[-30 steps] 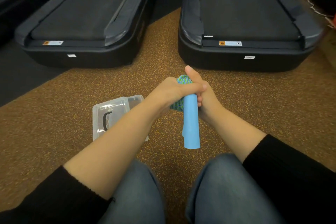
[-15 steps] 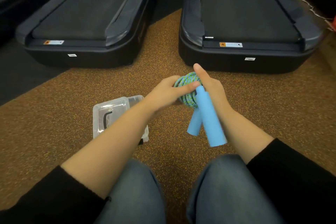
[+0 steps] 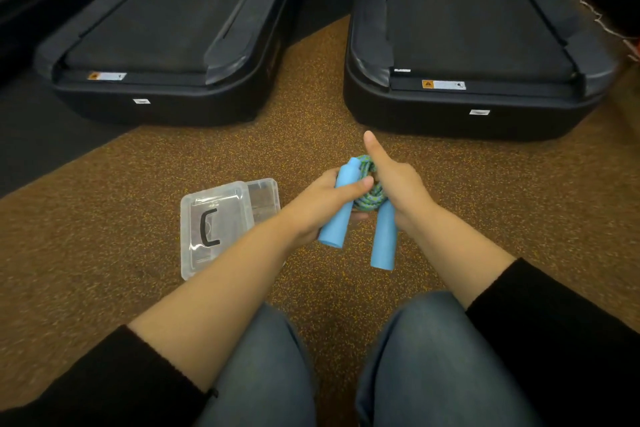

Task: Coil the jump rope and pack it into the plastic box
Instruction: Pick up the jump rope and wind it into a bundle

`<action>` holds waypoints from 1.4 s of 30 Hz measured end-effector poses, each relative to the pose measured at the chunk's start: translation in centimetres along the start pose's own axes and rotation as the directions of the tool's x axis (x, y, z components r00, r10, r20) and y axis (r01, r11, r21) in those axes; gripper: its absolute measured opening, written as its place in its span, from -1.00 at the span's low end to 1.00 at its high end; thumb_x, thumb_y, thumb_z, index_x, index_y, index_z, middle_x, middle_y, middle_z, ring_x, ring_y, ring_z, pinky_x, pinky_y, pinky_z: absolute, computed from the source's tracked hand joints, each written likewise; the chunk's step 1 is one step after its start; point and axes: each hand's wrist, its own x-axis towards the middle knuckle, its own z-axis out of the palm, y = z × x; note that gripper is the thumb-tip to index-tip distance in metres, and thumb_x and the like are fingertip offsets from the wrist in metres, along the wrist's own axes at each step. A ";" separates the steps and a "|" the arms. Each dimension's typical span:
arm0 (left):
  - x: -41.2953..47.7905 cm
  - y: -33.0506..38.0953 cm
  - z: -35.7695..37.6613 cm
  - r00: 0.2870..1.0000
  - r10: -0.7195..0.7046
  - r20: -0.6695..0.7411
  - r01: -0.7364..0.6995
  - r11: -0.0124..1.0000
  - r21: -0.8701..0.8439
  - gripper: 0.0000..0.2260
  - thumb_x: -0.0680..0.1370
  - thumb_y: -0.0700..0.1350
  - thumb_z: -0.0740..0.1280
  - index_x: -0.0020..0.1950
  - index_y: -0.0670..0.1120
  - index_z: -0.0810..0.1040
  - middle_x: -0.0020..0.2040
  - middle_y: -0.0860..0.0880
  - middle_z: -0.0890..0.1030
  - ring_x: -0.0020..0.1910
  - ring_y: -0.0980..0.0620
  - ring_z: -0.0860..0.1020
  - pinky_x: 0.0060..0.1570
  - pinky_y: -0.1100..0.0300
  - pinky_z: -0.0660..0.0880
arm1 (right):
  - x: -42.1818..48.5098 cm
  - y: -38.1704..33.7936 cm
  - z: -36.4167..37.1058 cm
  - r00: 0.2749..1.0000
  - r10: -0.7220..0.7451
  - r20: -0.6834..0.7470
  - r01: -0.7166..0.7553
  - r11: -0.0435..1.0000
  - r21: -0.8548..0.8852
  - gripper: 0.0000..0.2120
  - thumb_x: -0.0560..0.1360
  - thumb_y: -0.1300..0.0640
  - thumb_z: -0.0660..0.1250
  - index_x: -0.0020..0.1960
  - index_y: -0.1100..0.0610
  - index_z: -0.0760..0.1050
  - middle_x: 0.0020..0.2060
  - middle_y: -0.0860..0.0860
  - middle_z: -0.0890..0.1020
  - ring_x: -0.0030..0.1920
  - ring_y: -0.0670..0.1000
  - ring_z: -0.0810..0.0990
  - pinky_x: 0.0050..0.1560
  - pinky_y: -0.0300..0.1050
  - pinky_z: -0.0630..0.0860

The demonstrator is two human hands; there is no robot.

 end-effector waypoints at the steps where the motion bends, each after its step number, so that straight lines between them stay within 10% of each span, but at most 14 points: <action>1: 0.1 -0.1 0.0 1.000 0.015 -0.020 -0.015 1.000 0.004 -0.72 0.57 -0.15 0.27 0.25 -0.22 0.39 0.04 -0.11 0.57 -0.08 0.06 0.60 -0.15 0.21 0.61 | 0.1 0.2 0.1 0.999 0.029 0.044 -0.031 0.999 0.043 -0.09 0.02 -0.59 0.23 -0.05 0.17 0.59 -0.09 0.06 0.63 -0.02 0.09 0.64 0.21 0.12 0.52; 5: 0.2 -0.4 -0.3 0.994 0.053 -0.097 -0.052 0.999 0.007 -0.92 0.59 -0.11 0.25 -0.06 -0.08 0.48 -0.19 -0.02 0.59 -0.35 0.21 0.61 -0.37 0.30 0.58 | 0.0 0.3 0.5 0.982 0.046 0.185 -0.058 0.996 0.061 -0.05 -0.01 -0.58 0.25 0.04 0.17 0.58 0.00 0.10 0.68 0.01 0.10 0.66 0.23 0.11 0.51; 12: 0.6 -1.1 -0.6 0.989 -0.011 -0.149 0.011 1.000 0.003 -0.95 0.56 -0.18 0.26 -0.06 -0.08 0.52 -0.06 -0.15 0.60 -0.10 -0.05 0.58 0.02 0.05 0.55 | 0.0 0.3 0.1 0.946 -0.007 0.324 -0.027 0.995 0.099 -0.51 0.43 -0.32 0.25 -0.14 0.13 0.59 -0.12 0.08 0.69 0.00 0.08 0.66 0.25 0.06 0.50; 27: 0.6 -1.5 0.3 0.993 0.048 -0.111 -0.048 0.999 -0.001 -0.93 0.61 -0.15 0.17 0.00 -0.04 0.43 -0.13 -0.12 0.56 -0.20 -0.01 0.56 -0.22 0.14 0.55 | -0.3 0.5 1.3 0.944 -0.069 0.323 0.045 0.996 0.083 -0.58 0.53 -0.23 0.16 -0.13 0.12 0.52 0.01 0.18 0.63 0.06 0.14 0.62 0.21 0.05 0.51; 32: 0.6 -1.6 -0.1 0.996 0.094 0.008 -0.094 0.995 0.028 -0.97 0.59 -0.15 0.25 0.00 -0.05 0.46 -0.16 -0.05 0.59 -0.25 0.10 0.60 -0.26 0.24 0.56 | -0.2 0.6 1.2 0.921 -0.016 0.390 -0.058 0.983 0.177 -0.57 0.54 -0.20 0.16 0.00 0.19 0.50 -0.09 0.12 0.60 -0.08 0.05 0.60 -0.10 -0.08 0.56; 42: 0.8 -1.9 -1.2 0.997 0.034 0.071 -0.036 0.999 0.023 -0.80 0.47 -0.29 0.39 0.03 -0.09 0.50 -0.10 -0.06 0.62 -0.16 0.03 0.62 -0.14 0.12 0.59 | -0.4 -0.1 1.0 0.812 0.112 0.573 -0.324 0.903 0.283 -0.58 0.59 -0.14 0.10 0.12 0.22 0.43 -0.02 0.18 0.59 -0.06 0.10 0.60 0.04 0.02 0.56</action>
